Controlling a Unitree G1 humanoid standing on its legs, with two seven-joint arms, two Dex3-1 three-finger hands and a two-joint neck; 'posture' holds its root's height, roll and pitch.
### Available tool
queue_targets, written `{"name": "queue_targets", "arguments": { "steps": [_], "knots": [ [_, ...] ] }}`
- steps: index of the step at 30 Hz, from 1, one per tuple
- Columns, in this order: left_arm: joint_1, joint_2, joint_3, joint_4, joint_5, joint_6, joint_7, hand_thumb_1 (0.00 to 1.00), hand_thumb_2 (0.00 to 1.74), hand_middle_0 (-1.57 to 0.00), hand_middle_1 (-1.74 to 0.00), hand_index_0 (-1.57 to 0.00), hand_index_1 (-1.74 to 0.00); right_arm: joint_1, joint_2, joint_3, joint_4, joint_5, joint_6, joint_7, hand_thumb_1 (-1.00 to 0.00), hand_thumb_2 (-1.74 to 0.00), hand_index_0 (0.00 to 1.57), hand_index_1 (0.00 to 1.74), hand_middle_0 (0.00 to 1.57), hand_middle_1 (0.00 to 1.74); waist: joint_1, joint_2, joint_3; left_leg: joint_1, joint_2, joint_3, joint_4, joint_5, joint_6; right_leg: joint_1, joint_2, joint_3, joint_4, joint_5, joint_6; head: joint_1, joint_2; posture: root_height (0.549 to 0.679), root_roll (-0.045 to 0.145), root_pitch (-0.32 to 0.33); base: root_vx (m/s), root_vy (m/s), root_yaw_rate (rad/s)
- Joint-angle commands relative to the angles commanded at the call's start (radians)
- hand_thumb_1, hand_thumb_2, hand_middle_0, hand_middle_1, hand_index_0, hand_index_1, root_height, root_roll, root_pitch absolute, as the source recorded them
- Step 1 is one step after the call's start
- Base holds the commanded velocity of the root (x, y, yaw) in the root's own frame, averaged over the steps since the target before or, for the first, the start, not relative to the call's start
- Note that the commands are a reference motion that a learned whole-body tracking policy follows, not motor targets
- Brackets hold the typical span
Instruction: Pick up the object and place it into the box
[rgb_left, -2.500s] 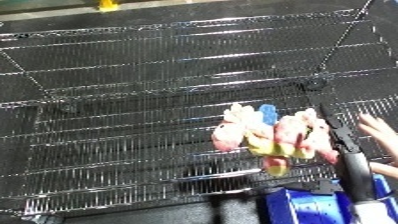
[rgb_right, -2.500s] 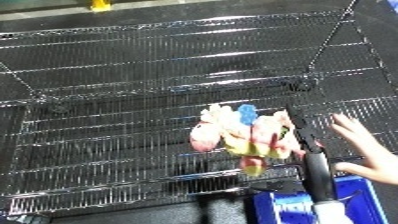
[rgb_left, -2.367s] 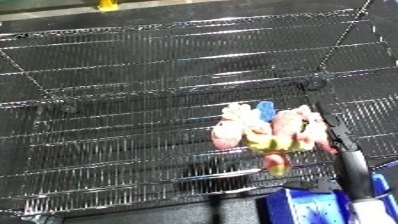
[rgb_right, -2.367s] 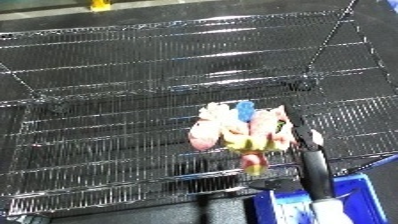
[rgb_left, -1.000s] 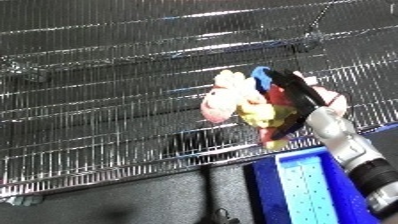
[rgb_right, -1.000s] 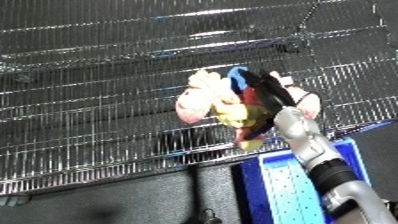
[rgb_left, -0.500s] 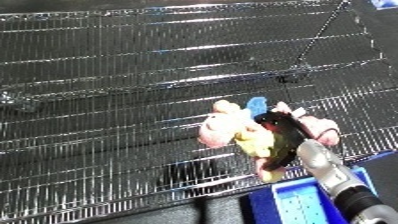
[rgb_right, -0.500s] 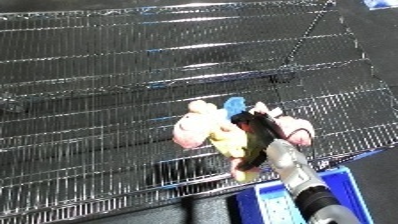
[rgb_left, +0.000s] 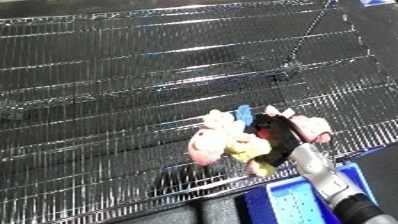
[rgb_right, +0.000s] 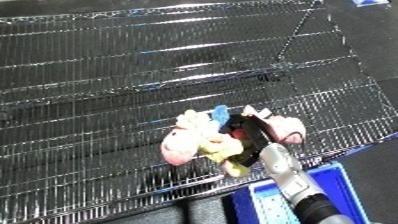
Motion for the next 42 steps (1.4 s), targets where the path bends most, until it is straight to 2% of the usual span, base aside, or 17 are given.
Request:
{"name": "queue_targets", "arguments": {
  "steps": [4, 8, 14, 22, 25, 29, 33, 36, 38, 42],
  "knots": [
    [-0.008, -0.007, 0.015, 0.002, 0.009, 0.001, 0.007, 1.0, 1.74, -1.57, -1.74, -1.57, -1.74, 0.11, -0.013, -0.124, -0.191, 0.024, -0.016, -0.044, -0.8, -1.39, 1.26, 1.39, 1.26, 1.39, -0.018, -0.006, 0.0, 0.009, 0.003, 0.003, -0.002, 0.001, 0.0003, 0.008, -0.0015, 0.0, 0.0, -0.001, 0.0003, 0.015, 0.001, 0.63, 0.052, -0.076, -0.02, -0.007, -0.021],
    [-0.013, -0.019, 0.027, 0.006, 0.018, 0.003, 0.014, 1.0, 1.74, -1.57, -1.74, -1.57, -1.74, 0.214, 0.008, -0.242, -0.316, 0.07, -0.033, -0.077, -0.8, -1.39, 1.26, 1.39, 1.26, 1.39, -0.036, -0.01, -0.003, 0.018, 0.006, 0.006, -0.002, -0.001, 0.0014, 0.014, -0.0008, 0.002, 0.004, -0.003, 0.0002, 0.024, -0.006, 0.629, 0.053, -0.084, -0.024, -0.005, -0.028],
    [-0.02, -0.035, 0.037, 0.007, 0.04, 0.011, 0.017, 1.0, 1.74, -1.57, -1.74, -1.57, -1.74, 0.365, 0.063, -0.408, -0.472, 0.118, -0.066, -0.116, -0.8, -1.39, 1.26, 1.39, 1.26, 1.39, -0.064, -0.012, -0.019, 0.047, 0.013, 0.019, -0.006, -0.005, 0.0035, 0.036, -0.0033, 0.005, -0.003, -0.005, -0.0005, 0.048, -0.006, 0.63, 0.056, -0.101, -0.023, -0.004, -0.069],
    [-0.017, -0.054, 0.046, 0.005, 0.064, 0.03, 0.007, 1.0, 1.74, -1.57, -1.74, -1.57, -1.74, 0.535, 0.147, -0.596, -0.614, 0.135, -0.111, -0.168, -0.8, -1.39, 1.26, 1.39, 1.26, 1.39, -0.117, -0.013, -0.043, 0.082, 0.025, 0.033, -0.002, -0.01, 0.005, 0.075, -0.0009, 0.008, -0.012, -0.004, -0.0066, 0.123, -0.011, 0.63, 0.057, -0.135, -0.027, -0.005, -0.044],
    [-0.013, -0.061, 0.047, 0.011, 0.071, 0.037, 0.001, 1.0, 1.74, -1.57, -1.74, -1.57, -1.74, 0.602, 0.194, -0.663, -0.645, 0.15, -0.129, -0.187, -0.8, -1.39, 1.26, 1.39, 1.26, 1.39, -0.14, -0.015, -0.055, 0.102, 0.029, 0.039, 0.0, -0.015, 0.0061, 0.097, 0.002, 0.009, -0.018, -0.004, -0.0093, 0.166, -0.015, 0.631, 0.057, -0.151, -0.022, -0.013, -0.052],
    [-0.006, -0.071, 0.042, 0.027, 0.076, 0.048, -0.007, 1.0, 1.74, -1.57, -1.74, -1.57, -1.74, 0.683, 0.268, -0.73, -0.657, 0.18, -0.152, -0.205, -0.8, -1.39, 1.26, 1.39, 1.26, 1.39, -0.172, -0.018, -0.07, 0.128, 0.036, 0.049, 0.008, -0.026, 0.0072, 0.13, 0.0085, 0.014, -0.028, -0.003, -0.0141, 0.227, -0.054, 0.633, 0.058, -0.172, -0.001, -0.008, -0.092],
    [0.012, -0.08, 0.043, 0.043, 0.074, 0.058, -0.022, 1.0, 1.74, -1.57, -1.74, -1.57, -1.74, 0.762, 0.329, -0.764, -0.625, 0.2, -0.159, -0.202, -0.8, -1.39, 1.26, 1.39, 1.26, 1.39, -0.202, -0.021, -0.089, 0.152, 0.045, 0.058, 0.019, -0.037, 0.0045, 0.159, 0.0157, 0.019, -0.038, -0.003, -0.0191, 0.287, -0.091, 0.635, 0.06, -0.191, 0.019, -0.01, -0.128],
    [0.023, -0.086, 0.046, 0.053, 0.071, 0.064, -0.03, 1.0, 1.74, -1.57, -1.74, -1.57, -1.74, 0.8, 0.35, -0.78, -0.588, 0.206, -0.157, -0.2, -0.8, -1.39, 1.26, 1.39, 1.26, 1.39, -0.219, -0.022, -0.097, 0.164, 0.047, 0.063, 0.026, -0.043, 0.0026, 0.174, 0.0191, 0.024, -0.041, -0.003, -0.022, 0.324, -0.108, 0.636, 0.063, -0.202, 0.004, -0.007, -0.094],
    [0.024, -0.086, 0.045, 0.064, 0.066, 0.062, -0.029, 1.0, 1.74, -1.57, -1.74, -1.57, -1.74, 0.81, 0.366, -0.794, -0.561, 0.238, -0.168, -0.205, -0.8, -1.39, 1.26, 1.39, 1.26, 1.39, -0.233, -0.019, -0.101, 0.17, 0.048, 0.067, 0.03, -0.045, 0.0012, 0.179, 0.0203, 0.028, -0.041, -0.002, -0.0237, 0.377, -0.119, 0.637, 0.065, -0.207, -0.004, -0.003, -0.081],
    [0.02, -0.083, 0.034, 0.079, 0.051, 0.055, -0.025, 1.0, 1.74, -1.57, -1.74, -1.57, -1.74, 0.812, 0.4, -0.836, -0.486, 0.352, -0.208, -0.211, -0.8, -1.39, 1.26, 1.39, 1.26, 1.39, -0.271, -0.013, -0.112, 0.18, 0.047, 0.081, 0.032, -0.047, -0.0045, 0.185, 0.022, 0.04, -0.049, 0.007, -0.0276, 0.449, -0.137, 0.639, 0.074, -0.21, -0.005, 0.019, -0.106]
  ]
}}
